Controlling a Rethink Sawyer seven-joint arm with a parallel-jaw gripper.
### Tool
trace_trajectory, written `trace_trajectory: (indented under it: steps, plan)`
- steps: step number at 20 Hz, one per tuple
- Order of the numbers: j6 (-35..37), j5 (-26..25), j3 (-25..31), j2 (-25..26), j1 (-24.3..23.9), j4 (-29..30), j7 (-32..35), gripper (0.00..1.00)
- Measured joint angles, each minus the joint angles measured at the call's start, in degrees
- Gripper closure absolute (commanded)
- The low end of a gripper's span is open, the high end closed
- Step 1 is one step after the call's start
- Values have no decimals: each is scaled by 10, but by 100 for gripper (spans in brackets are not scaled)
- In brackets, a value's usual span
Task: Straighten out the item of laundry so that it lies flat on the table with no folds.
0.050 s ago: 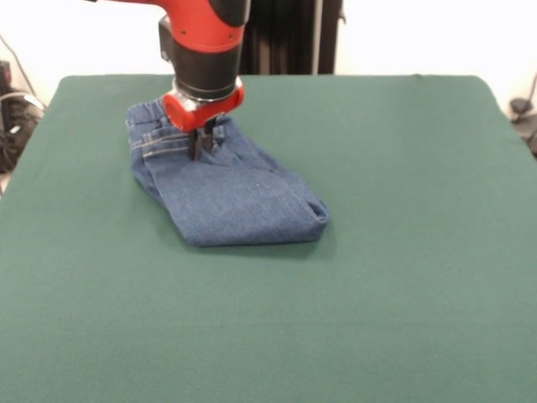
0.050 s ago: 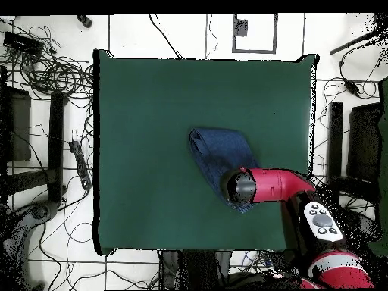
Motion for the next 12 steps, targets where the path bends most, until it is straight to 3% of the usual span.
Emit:
trace_trajectory:
  steps: [12]
  plan:
    - [29, 0, 4, -34, -3, 10, 0, 100]
